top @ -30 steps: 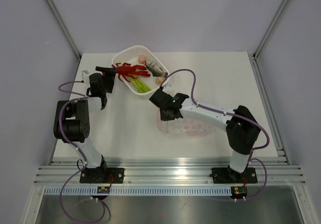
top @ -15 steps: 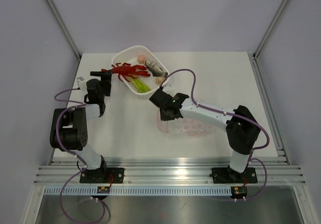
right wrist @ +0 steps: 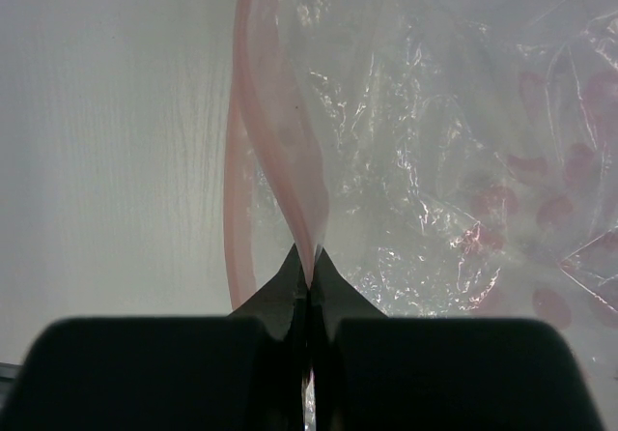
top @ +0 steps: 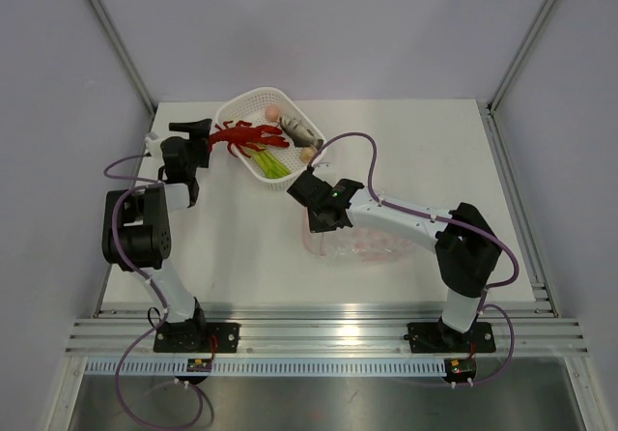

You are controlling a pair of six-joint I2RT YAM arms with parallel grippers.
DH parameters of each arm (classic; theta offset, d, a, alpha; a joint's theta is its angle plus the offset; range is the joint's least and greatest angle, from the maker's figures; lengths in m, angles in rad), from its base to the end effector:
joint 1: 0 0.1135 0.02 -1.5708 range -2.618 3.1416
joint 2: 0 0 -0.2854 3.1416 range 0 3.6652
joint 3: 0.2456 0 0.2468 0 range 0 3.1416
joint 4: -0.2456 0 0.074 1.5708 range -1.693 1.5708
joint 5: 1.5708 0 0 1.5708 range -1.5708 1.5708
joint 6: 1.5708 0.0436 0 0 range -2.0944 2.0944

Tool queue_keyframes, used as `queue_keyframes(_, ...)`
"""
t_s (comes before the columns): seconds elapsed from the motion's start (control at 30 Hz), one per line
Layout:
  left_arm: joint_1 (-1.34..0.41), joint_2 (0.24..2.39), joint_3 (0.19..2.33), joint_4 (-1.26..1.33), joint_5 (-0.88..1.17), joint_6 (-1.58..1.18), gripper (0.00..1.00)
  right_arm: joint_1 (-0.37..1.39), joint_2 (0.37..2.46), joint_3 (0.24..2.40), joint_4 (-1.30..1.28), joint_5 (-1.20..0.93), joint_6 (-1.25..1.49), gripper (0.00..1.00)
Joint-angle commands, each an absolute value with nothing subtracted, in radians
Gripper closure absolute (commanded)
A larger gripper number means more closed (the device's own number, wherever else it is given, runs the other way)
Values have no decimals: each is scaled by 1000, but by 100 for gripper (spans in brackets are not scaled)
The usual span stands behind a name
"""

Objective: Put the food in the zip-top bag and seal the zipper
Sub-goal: Pick up the fake lobster from the bin.

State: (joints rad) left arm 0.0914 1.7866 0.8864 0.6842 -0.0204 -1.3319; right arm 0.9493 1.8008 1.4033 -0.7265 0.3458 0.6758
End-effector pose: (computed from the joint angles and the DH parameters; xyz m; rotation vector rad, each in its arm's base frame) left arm 0.3900 0.0366 0.2168 -1.2345 1.4079 -0.8599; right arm 0.2325 0.2993 0.2503 -0.2509 2.5761 0.1160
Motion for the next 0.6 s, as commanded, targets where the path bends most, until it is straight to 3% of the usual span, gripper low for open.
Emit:
queue_keyframes(0.0, 103, 1841, 949, 759, 44, -1316, 10, 962, 1778, 1399, -707, 354, 663, 100)
queue_keyframes(0.17, 101, 1881, 945, 818, 69, -1338, 19, 962, 1786, 1404, -707, 353, 664, 100)
queue_keyframes(0.3, 101, 1881, 942, 830, 74, -1330, 34, 960, 1789, 1402, -709, 353, 663, 100)
queue_keyframes(0.53, 103, 1849, 965, 810, 90, -1290, 77, 962, 1784, 1408, -713, 364, 675, 100)
queue_keyframes(0.57, 103, 1841, 969, 805, 95, -1286, 87, 962, 1769, 1402, -712, 368, 680, 100)
